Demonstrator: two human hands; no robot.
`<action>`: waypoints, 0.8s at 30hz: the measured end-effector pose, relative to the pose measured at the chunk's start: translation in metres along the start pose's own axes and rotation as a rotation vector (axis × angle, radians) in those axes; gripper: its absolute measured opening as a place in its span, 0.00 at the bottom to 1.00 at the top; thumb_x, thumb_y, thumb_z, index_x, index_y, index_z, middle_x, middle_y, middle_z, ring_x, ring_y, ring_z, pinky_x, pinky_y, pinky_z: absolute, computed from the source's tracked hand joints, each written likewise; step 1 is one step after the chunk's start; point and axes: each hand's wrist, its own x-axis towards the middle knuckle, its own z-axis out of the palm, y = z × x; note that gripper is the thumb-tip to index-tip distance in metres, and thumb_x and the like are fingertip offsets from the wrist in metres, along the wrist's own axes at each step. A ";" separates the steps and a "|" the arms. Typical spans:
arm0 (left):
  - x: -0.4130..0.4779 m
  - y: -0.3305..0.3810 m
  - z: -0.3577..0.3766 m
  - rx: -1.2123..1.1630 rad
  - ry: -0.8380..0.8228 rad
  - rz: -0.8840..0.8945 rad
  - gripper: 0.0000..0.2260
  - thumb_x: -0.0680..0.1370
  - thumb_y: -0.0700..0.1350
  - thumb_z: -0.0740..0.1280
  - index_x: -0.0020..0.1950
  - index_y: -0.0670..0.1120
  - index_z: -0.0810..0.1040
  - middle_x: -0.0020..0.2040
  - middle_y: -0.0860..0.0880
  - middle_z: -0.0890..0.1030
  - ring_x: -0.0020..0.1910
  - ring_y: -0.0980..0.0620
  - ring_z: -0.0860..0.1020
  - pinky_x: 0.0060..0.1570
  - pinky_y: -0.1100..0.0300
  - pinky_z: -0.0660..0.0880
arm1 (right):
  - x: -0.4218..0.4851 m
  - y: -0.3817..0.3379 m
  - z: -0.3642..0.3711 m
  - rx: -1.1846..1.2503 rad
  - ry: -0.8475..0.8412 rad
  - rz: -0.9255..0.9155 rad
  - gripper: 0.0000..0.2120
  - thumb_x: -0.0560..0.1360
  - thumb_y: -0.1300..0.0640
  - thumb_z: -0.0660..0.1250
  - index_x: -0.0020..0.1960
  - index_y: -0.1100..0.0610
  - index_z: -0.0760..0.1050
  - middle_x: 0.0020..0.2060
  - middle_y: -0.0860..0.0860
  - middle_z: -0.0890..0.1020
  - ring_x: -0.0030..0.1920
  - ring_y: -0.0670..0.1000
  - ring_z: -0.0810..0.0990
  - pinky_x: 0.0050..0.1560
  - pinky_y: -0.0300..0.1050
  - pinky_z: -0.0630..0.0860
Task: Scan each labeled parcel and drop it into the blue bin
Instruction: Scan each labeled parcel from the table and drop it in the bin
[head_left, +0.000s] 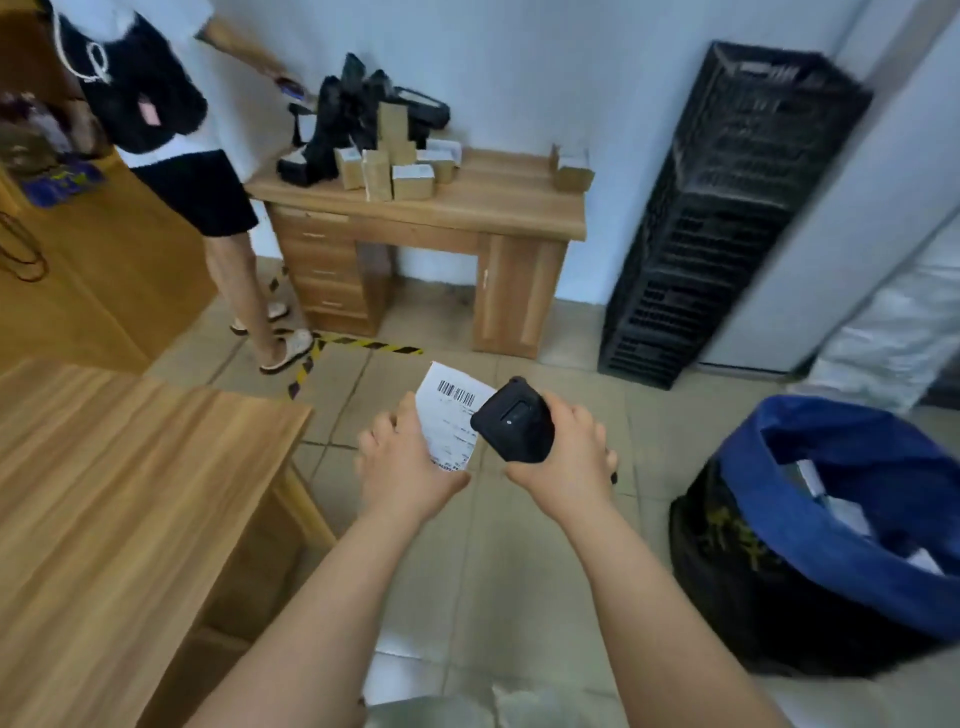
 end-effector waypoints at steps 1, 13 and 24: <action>-0.003 0.018 0.012 -0.010 -0.030 0.033 0.50 0.60 0.58 0.78 0.76 0.52 0.56 0.65 0.46 0.68 0.63 0.42 0.65 0.59 0.52 0.67 | -0.001 0.019 -0.010 0.012 0.022 0.039 0.40 0.65 0.51 0.75 0.73 0.41 0.63 0.65 0.45 0.70 0.66 0.53 0.67 0.63 0.51 0.63; -0.004 0.165 0.120 0.034 -0.255 0.295 0.47 0.59 0.59 0.77 0.73 0.51 0.60 0.64 0.45 0.70 0.64 0.41 0.66 0.62 0.49 0.69 | 0.000 0.162 -0.087 0.115 0.223 0.383 0.36 0.65 0.50 0.75 0.70 0.42 0.65 0.63 0.45 0.71 0.64 0.54 0.67 0.64 0.54 0.64; 0.094 0.320 0.200 0.044 -0.412 0.565 0.45 0.61 0.56 0.77 0.74 0.51 0.60 0.65 0.45 0.68 0.66 0.42 0.63 0.63 0.49 0.67 | 0.109 0.244 -0.151 0.115 0.426 0.659 0.41 0.67 0.48 0.76 0.75 0.46 0.62 0.68 0.48 0.69 0.70 0.56 0.64 0.65 0.58 0.65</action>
